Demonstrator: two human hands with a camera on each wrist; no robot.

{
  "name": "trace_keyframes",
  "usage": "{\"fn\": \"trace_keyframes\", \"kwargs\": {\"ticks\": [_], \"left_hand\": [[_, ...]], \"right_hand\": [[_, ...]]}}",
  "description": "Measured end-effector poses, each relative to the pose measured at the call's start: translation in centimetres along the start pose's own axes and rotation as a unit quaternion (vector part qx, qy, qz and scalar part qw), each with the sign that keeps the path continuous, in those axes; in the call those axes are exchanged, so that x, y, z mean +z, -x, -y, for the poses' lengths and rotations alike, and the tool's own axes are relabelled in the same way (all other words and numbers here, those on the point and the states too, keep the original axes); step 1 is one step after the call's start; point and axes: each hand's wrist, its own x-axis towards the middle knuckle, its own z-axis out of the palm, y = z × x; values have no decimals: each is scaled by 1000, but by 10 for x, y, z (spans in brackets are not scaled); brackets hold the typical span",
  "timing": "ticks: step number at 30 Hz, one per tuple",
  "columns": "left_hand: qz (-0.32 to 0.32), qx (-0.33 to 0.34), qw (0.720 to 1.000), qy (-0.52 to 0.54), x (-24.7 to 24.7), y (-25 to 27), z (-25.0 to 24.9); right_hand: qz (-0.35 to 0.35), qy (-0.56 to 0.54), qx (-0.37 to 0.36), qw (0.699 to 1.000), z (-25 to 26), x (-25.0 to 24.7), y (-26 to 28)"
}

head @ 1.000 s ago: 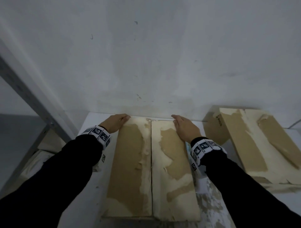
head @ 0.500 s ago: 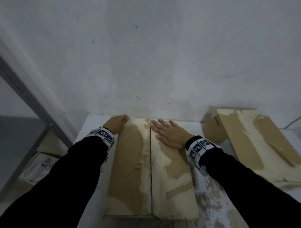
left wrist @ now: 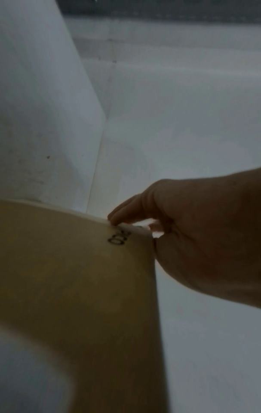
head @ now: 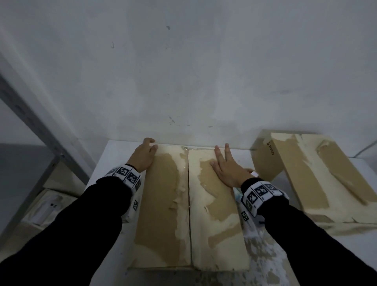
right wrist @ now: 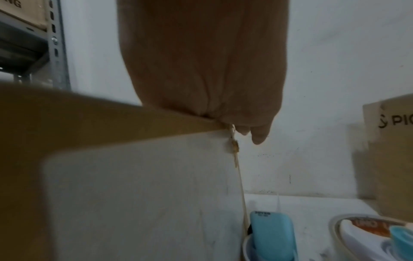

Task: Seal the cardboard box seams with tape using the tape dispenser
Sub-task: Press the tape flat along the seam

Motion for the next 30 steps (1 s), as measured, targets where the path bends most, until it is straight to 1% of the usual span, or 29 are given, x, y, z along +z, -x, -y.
{"fn": "trace_keyframes", "kwargs": {"ticks": [1,2,4,5,6,8,14,18,21,22,23,24,25,27,28,29,30], "left_hand": [[-6,-13,1000,10,2,4,1],[5,-33,999,14,5,10,2],[59,-78,995,14,10,22,7],[76,-88,993,18,12,26,10],[80,-89,992,26,14,27,12],[66,-82,994,26,13,23,12],[39,-74,996,-37,2,-13,4],[49,-88,994,-53,-2,-27,5],[57,-80,994,-45,-1,-24,10],[58,-78,995,-35,-1,-21,12],[58,-76,995,-22,-1,-18,14],[58,-75,995,-9,-1,-14,15],[59,-70,996,2,-1,-10,15],[65,-61,996,18,-2,-2,14],[69,-58,996,23,-2,2,13],[70,-55,996,25,-2,5,13],[70,-53,996,24,-2,8,12]], "right_hand": [[4,-8,12,1000,1,0,0],[2,-13,15,1000,2,0,0],[-10,-21,9,1000,4,0,-1],[-13,-25,5,1000,4,0,-2],[-14,-28,0,1000,4,-1,-3],[-11,-39,-4,999,2,-4,-7],[-18,-86,-9,996,4,-16,-41],[0,-94,-8,996,0,-21,-56],[18,-159,-42,986,-12,-25,-47],[19,-203,-32,978,-19,-25,-40],[3,-251,-4,968,-28,-23,-33],[-30,-281,30,959,-40,-19,-25],[-77,-285,68,953,-52,-13,-18],[-160,-197,140,957,-74,2,-2],[-174,-152,169,958,-83,9,6],[-170,-123,195,958,-89,18,12],[-149,-108,222,958,-95,28,18]]}}
